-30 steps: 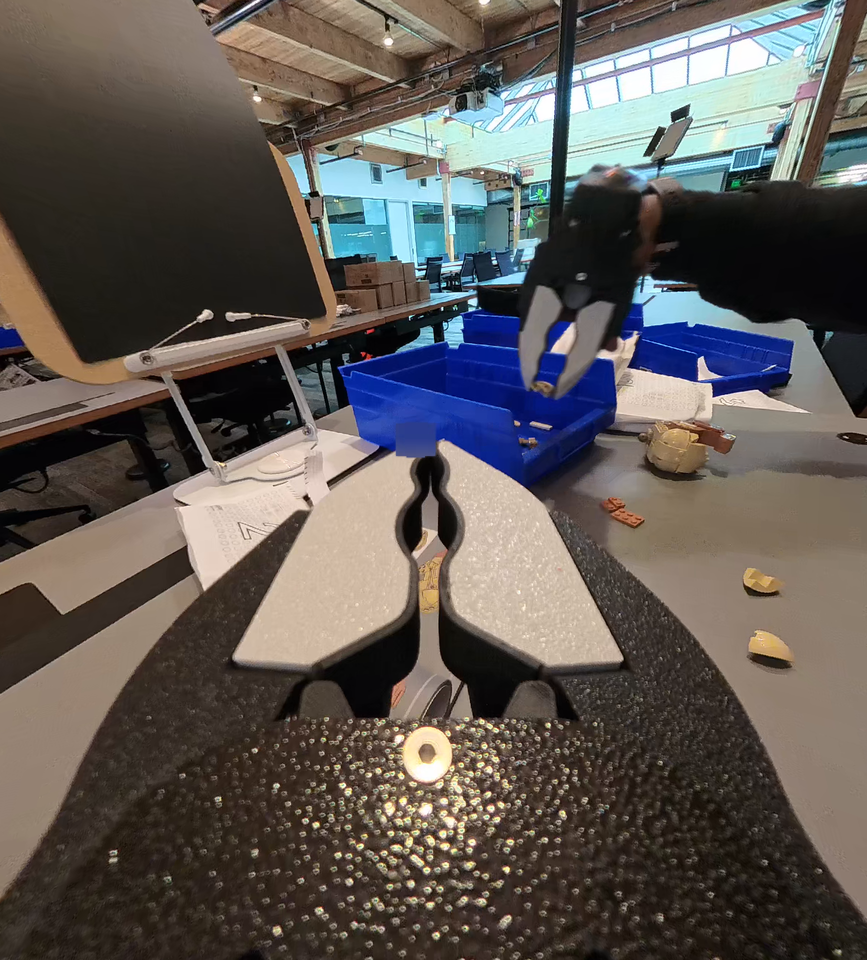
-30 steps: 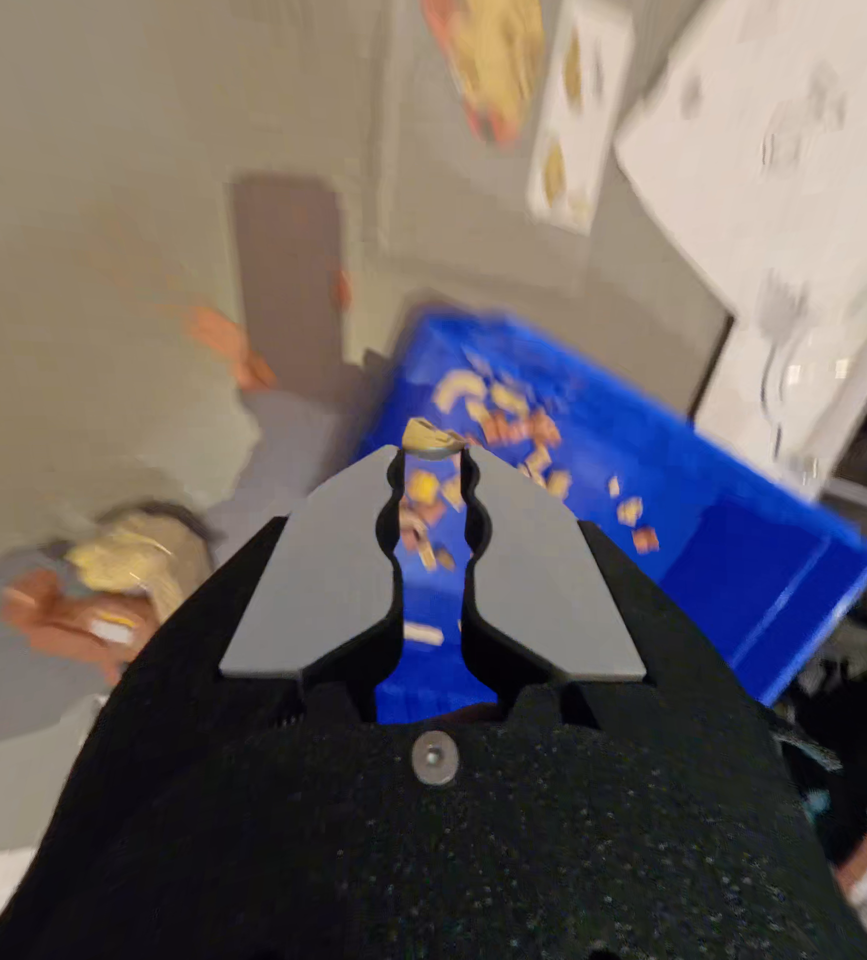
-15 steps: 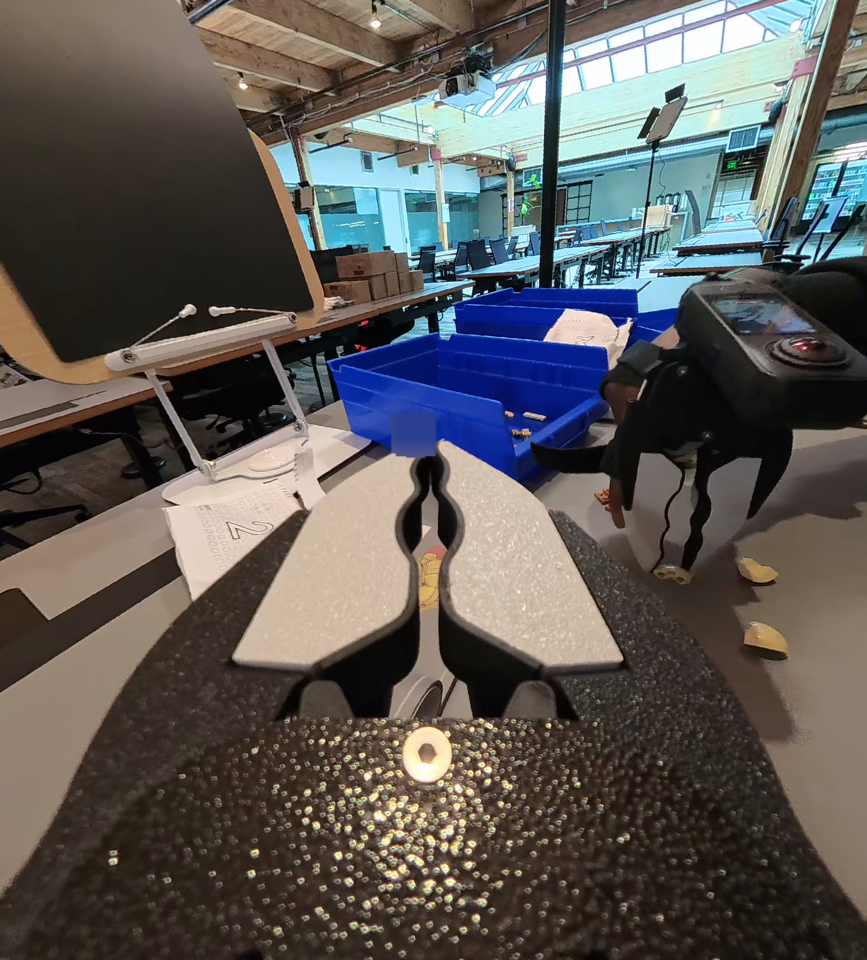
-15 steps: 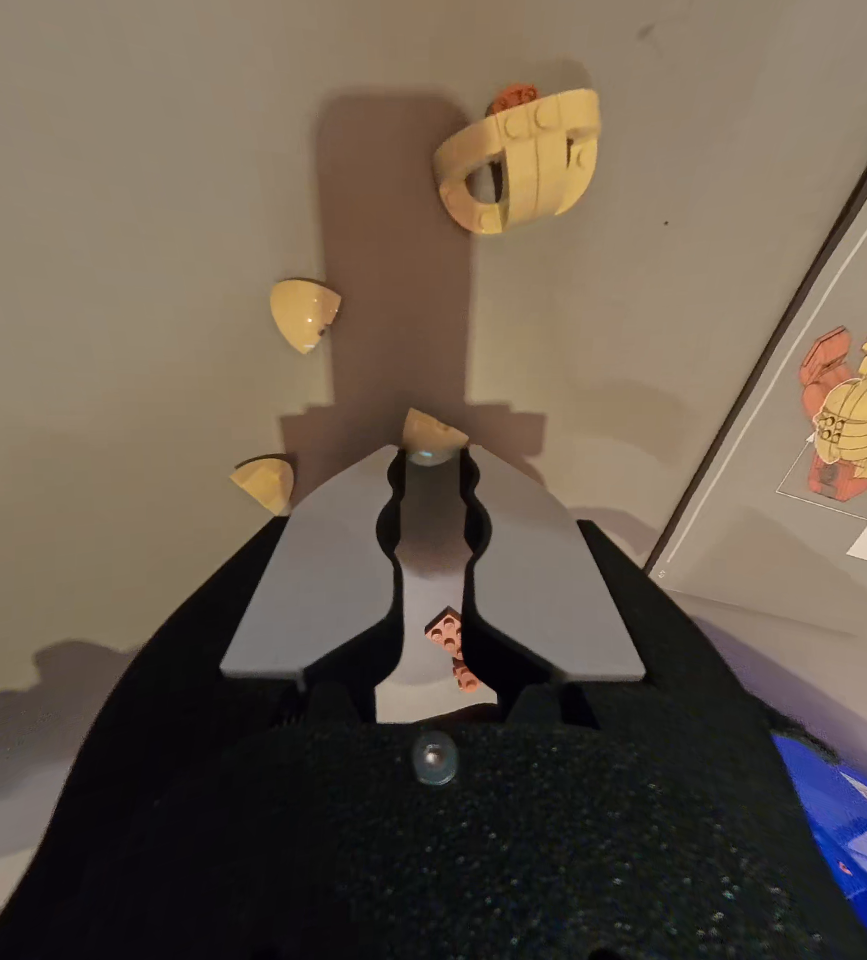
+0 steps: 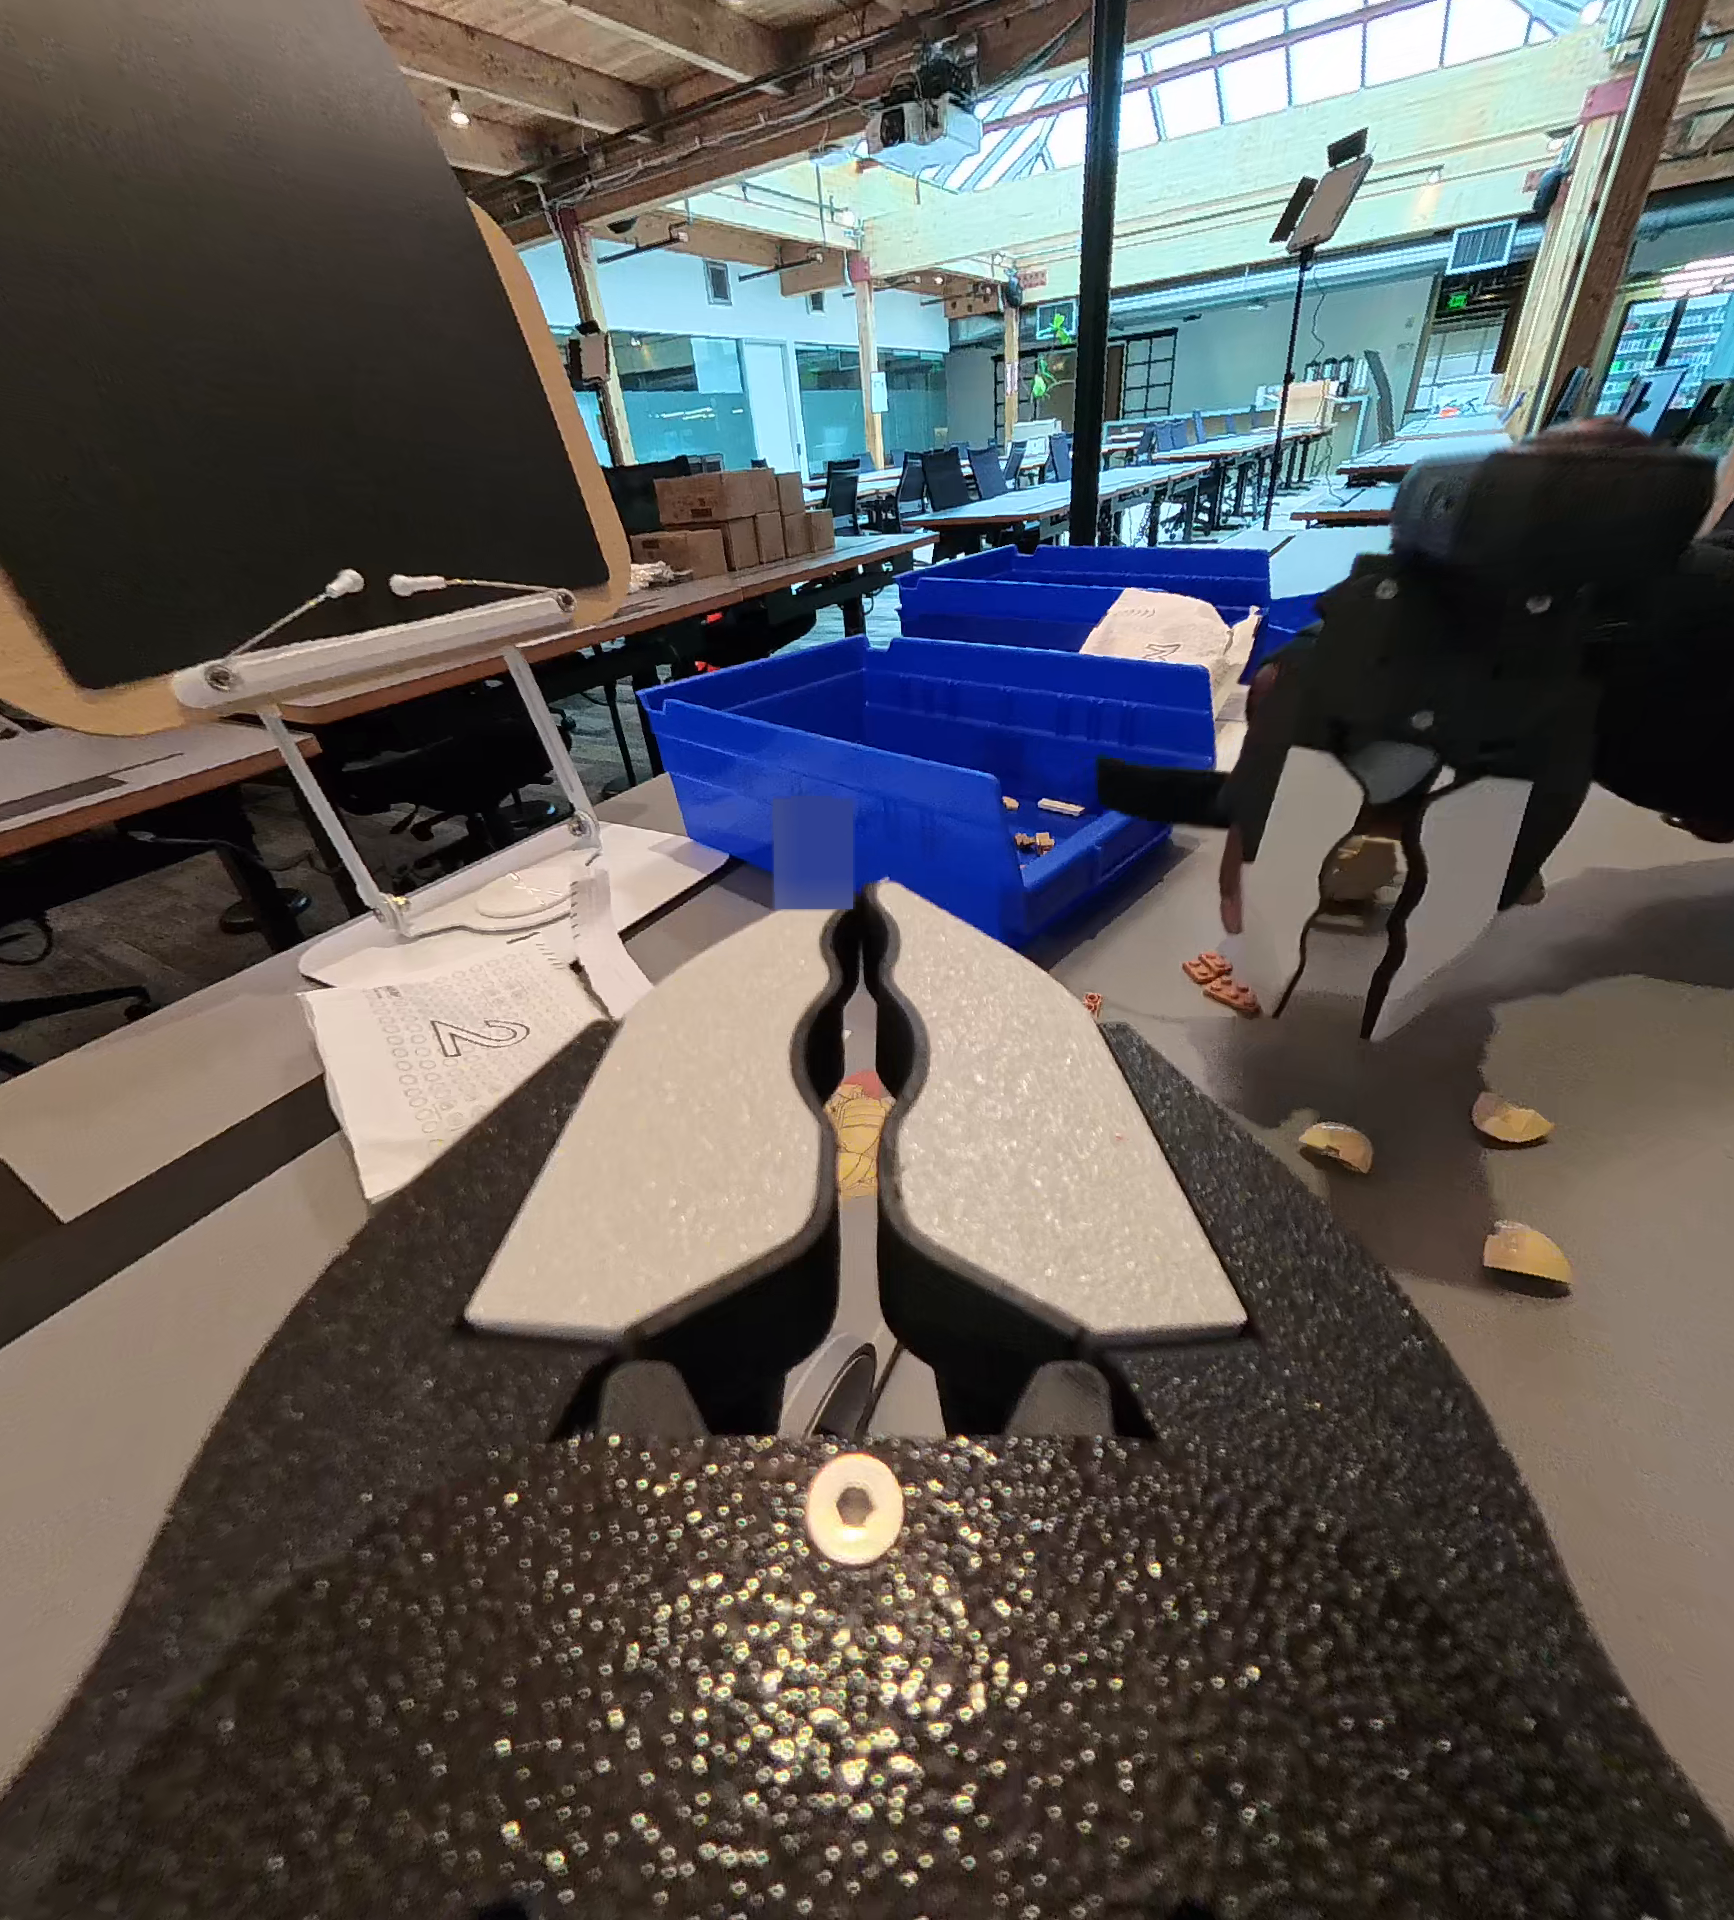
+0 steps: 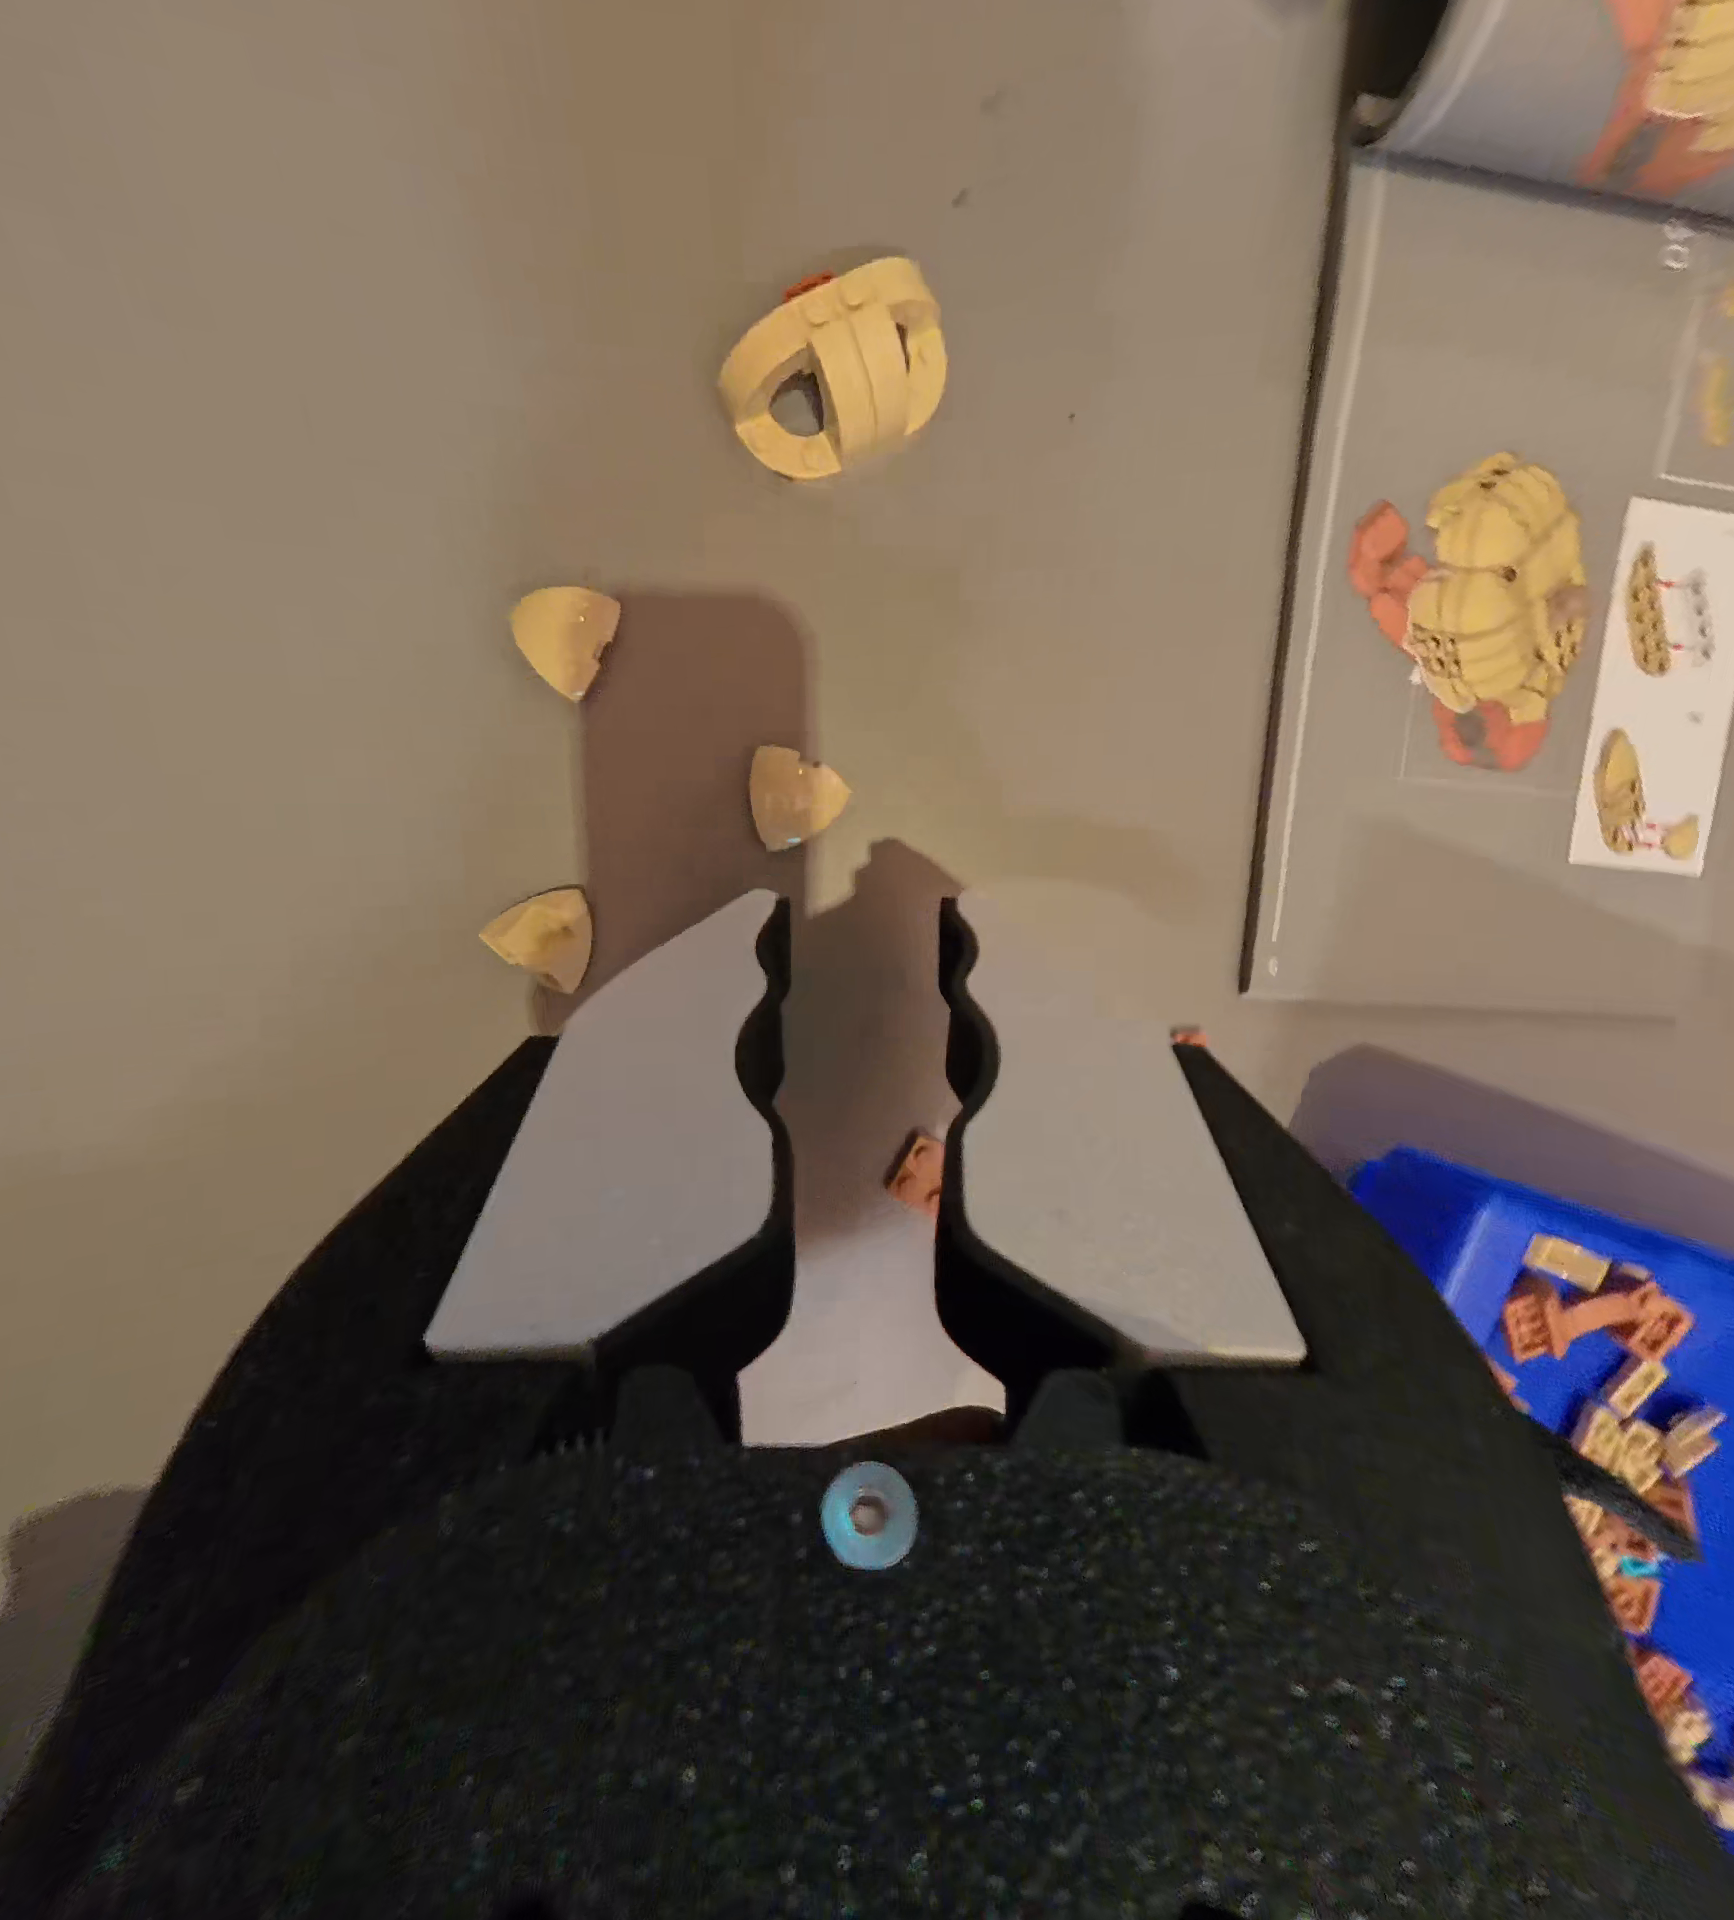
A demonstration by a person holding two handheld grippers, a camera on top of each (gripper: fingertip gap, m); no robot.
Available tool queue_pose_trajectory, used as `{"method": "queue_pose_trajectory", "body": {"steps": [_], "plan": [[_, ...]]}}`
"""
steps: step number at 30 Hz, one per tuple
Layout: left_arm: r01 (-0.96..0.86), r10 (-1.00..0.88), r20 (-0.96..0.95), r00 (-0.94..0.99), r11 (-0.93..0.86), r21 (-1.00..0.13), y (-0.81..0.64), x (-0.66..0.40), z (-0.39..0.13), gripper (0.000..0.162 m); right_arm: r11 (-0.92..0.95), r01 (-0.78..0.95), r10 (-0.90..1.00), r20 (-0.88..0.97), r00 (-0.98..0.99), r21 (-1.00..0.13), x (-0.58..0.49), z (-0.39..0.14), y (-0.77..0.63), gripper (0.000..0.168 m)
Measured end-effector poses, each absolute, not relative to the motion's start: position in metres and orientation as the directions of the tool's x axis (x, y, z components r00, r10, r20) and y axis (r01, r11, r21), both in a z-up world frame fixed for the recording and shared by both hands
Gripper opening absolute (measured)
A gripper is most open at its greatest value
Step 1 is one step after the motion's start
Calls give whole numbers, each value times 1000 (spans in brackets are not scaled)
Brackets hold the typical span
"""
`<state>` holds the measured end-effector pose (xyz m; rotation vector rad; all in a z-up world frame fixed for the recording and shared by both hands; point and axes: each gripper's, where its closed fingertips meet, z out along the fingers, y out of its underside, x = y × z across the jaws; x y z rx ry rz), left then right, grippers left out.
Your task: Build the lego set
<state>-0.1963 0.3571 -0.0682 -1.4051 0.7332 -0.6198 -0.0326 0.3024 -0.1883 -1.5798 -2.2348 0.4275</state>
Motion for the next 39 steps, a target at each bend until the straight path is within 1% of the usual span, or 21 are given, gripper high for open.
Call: {"method": "queue_pose_trajectory", "body": {"steps": [7, 9, 14, 17, 22, 24, 27, 28, 30, 36, 39], "plan": [[-77, -780, -85, 620, 47, -996, 359, -187, -82, 0, 207, 783, 978, 148, -148, -587, -8, -182, 293, 25], [-90, -782, -88, 617, 41, -995, 359, -185, -86, 0, 189, 770, 981, 148, -124, -609, -4, -181, 291, 25], [-108, -785, -90, 613, 29, -994, 361, -181, -92, 0, 176, 786, 983, 141, -113, -593, 4, -185, 281, 25], [-118, -783, -98, 614, 31, -993, 361, -181, -93, 0, 168, 794, 985, 135, -109, -585, 5, -194, 261, 29], [-111, -785, -91, 613, 28, -993, 362, -181, -93, 0, 73, 780, 997, 76, -32, -622, 1, -209, 238, 37], [-113, -789, -92, 607, 28, -993, 361, -179, -93, 0, 46, 785, 998, 68, -5, -617, -1, -214, 238, 40], [-116, -792, -96, 603, 32, -993, 360, -176, -93, 0, 27, 802, 998, 64, 15, -597, -4, -221, 241, 40], [-119, -791, -99, 604, 34, -992, 359, -176, -93, 0, 21, 806, 998, 62, 20, -592, -5, -223, 242, 39], [-123, -785, -109, 610, 42, -992, 359, -177, -91, 0, -1, 812, 998, 54, 40, -583, -6, -223, 246, 22], [-88, -757, -106, 645, 65, -994, 361, -193, -78, 0, -12, 822, 994, 84, 73, -570, -4, -221, 263, 21], [-74, -751, -100, 652, 69, -995, 362, -197, -74, 0, -22, 811, 984, 130, 120, -584, 0, -208, 283, 21]]}}
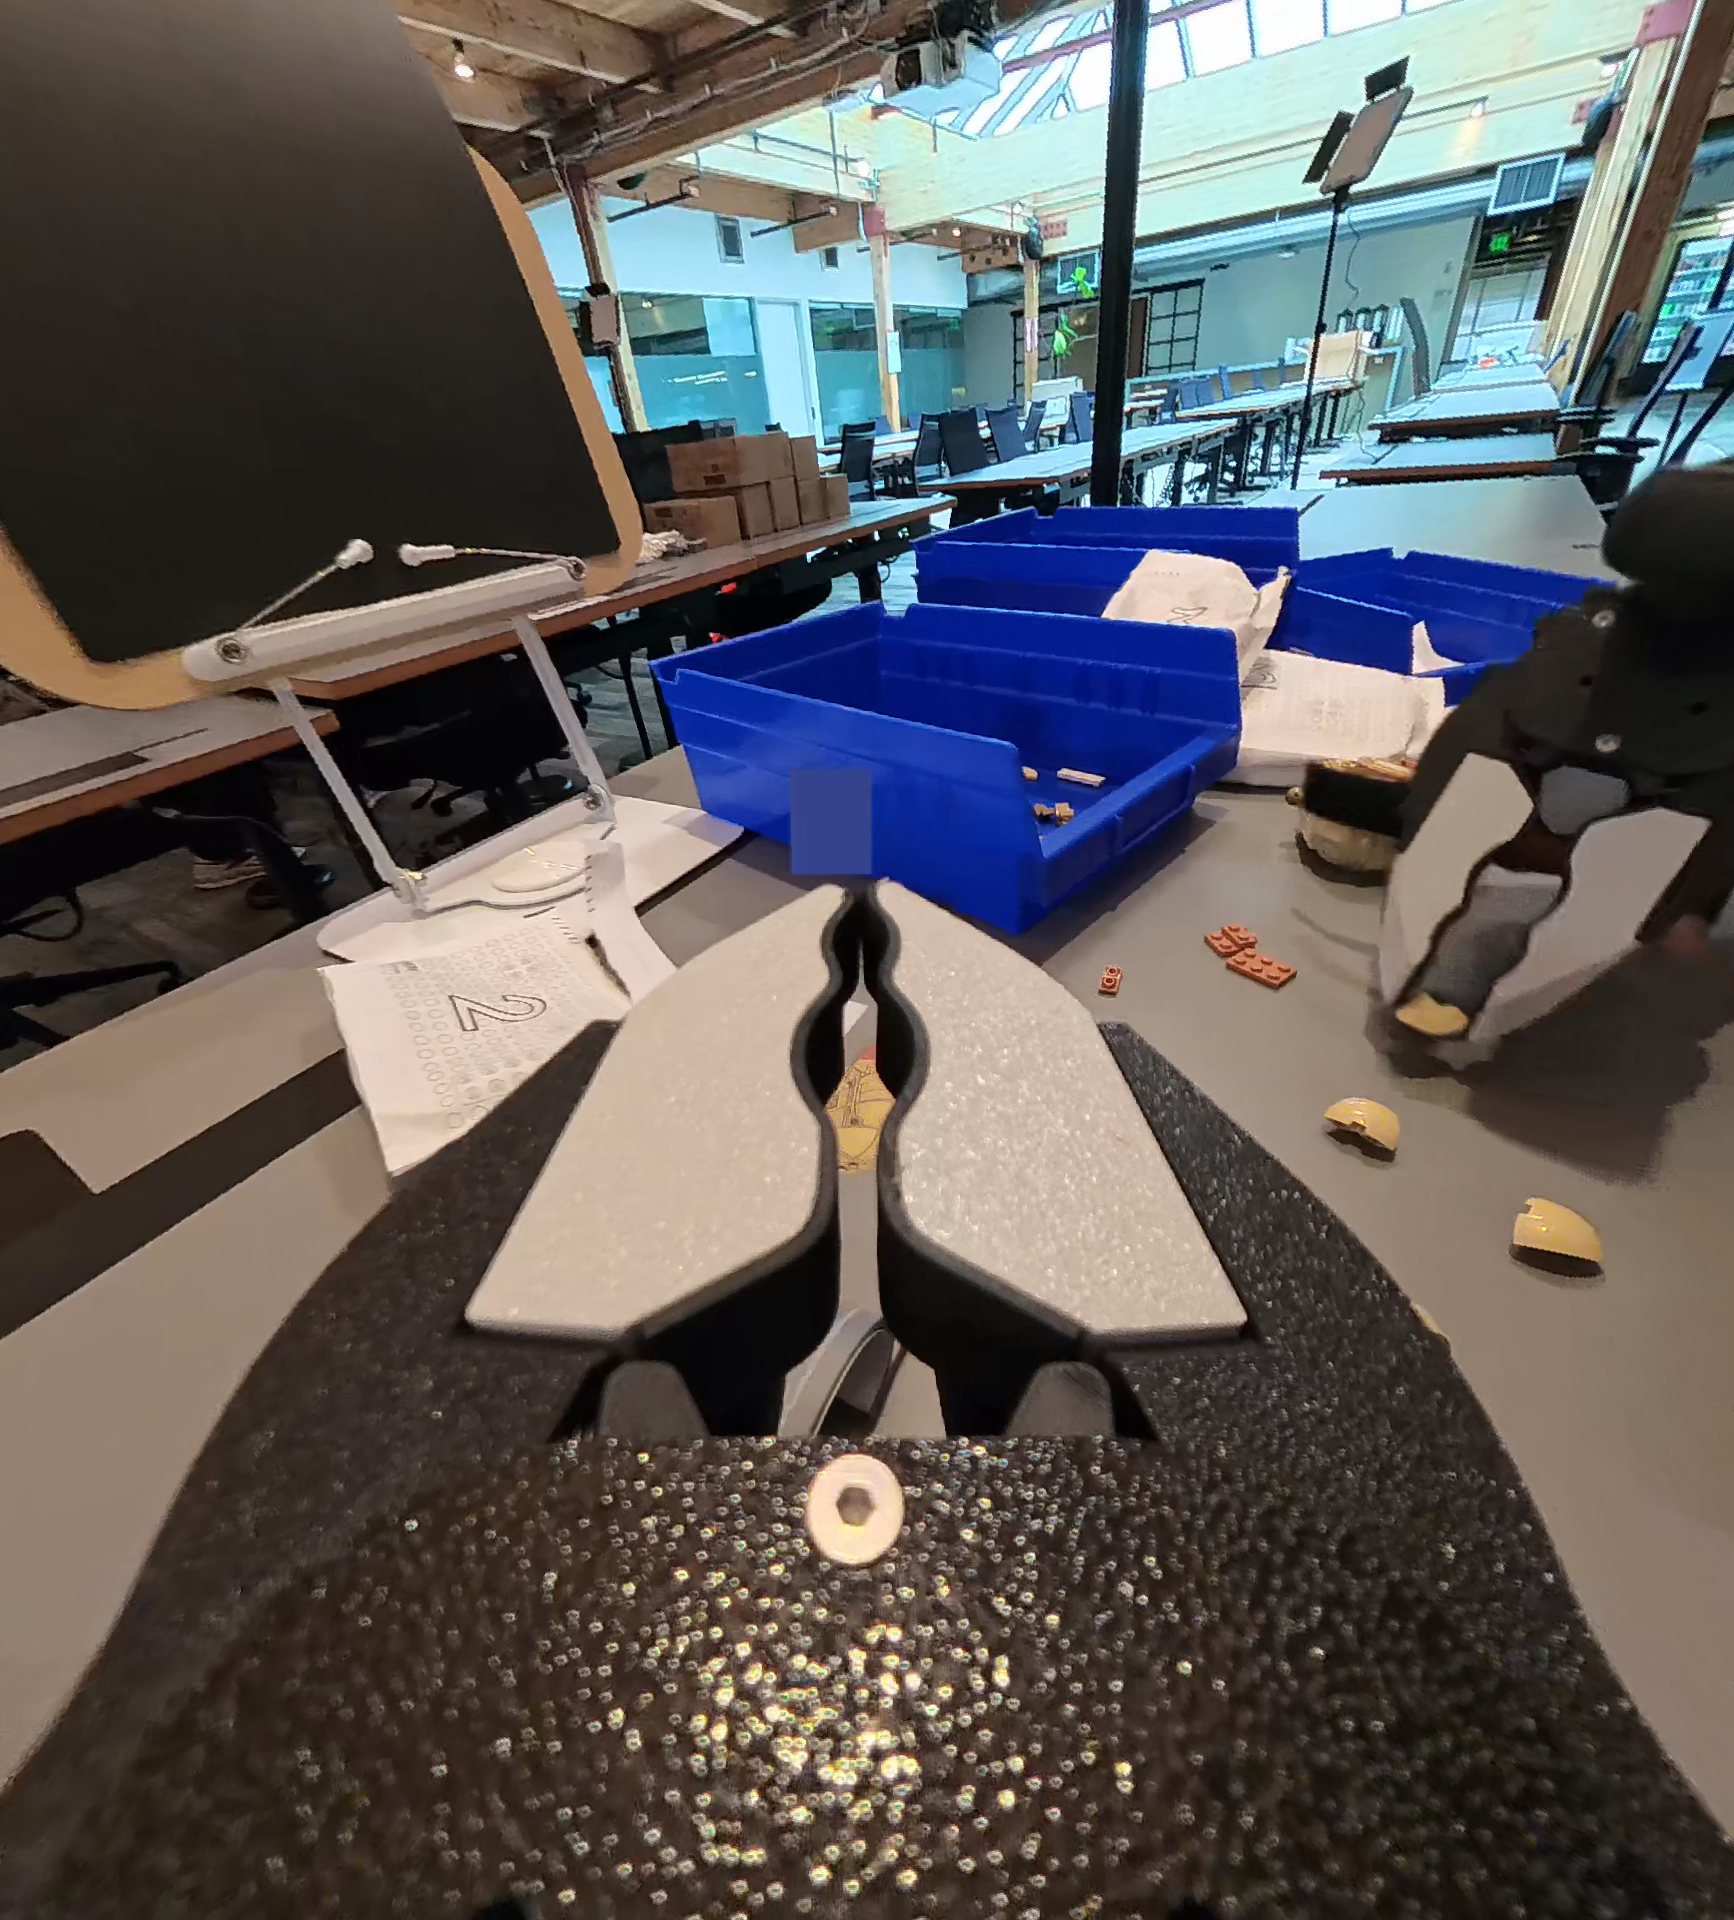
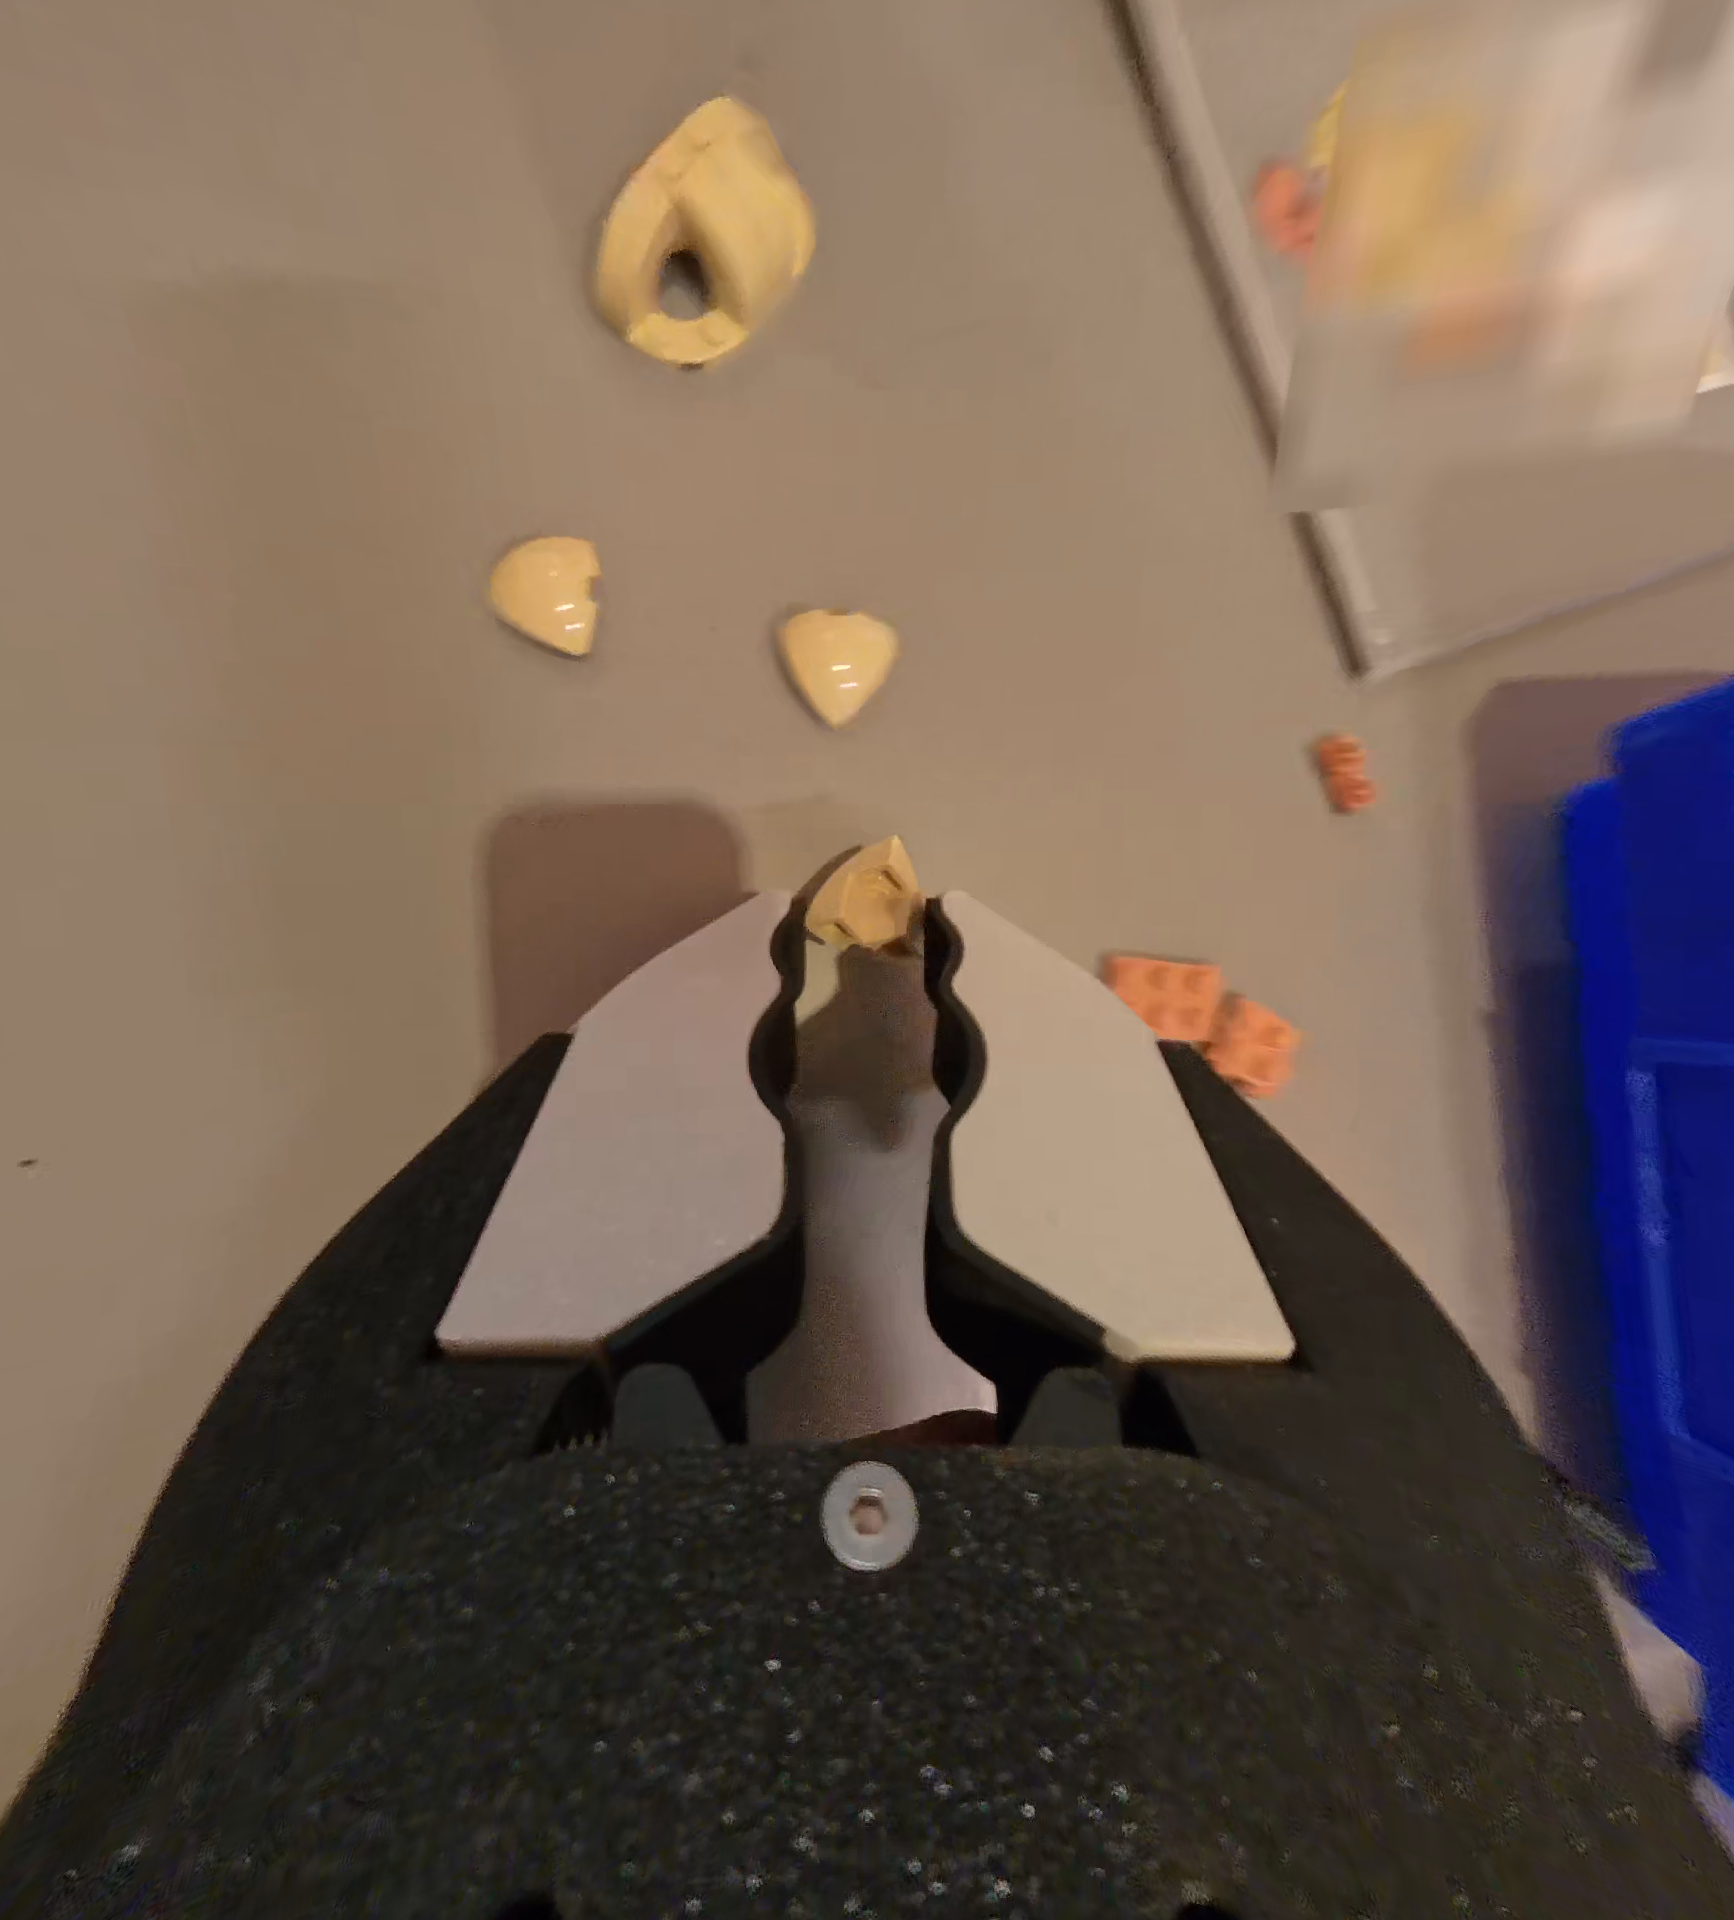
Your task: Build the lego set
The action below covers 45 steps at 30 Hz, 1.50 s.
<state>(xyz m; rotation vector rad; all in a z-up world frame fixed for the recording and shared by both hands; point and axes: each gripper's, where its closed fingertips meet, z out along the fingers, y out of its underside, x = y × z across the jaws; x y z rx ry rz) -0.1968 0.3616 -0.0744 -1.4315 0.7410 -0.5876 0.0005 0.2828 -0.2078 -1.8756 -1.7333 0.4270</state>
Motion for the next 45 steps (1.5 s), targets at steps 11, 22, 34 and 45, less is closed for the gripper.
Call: {"method": "queue_pose_trajectory", "body": {"steps": [11, 22, 34, 45], "plan": [[-86, -752, -115, 649, 78, -993, 360, -194, -73, 0, -271, 768, 793, 317, 520, -580, 68, -147, 452, 22], [-22, -701, -109, 705, 132, -991, 356, -231, -42, 0, -336, 767, 746, 344, 571, -546, 78, -169, 470, 38], [-238, -928, -117, 353, 32, -971, 307, -198, -79, 0, -109, 789, 978, 78, 194, -604, -14, -196, 314, 38], [-555, -999, 2, 47, -28, -832, 270, -137, -178, 25, -98, 809, 988, 42, 150, -580, -23, -224, 296, 39]]}}
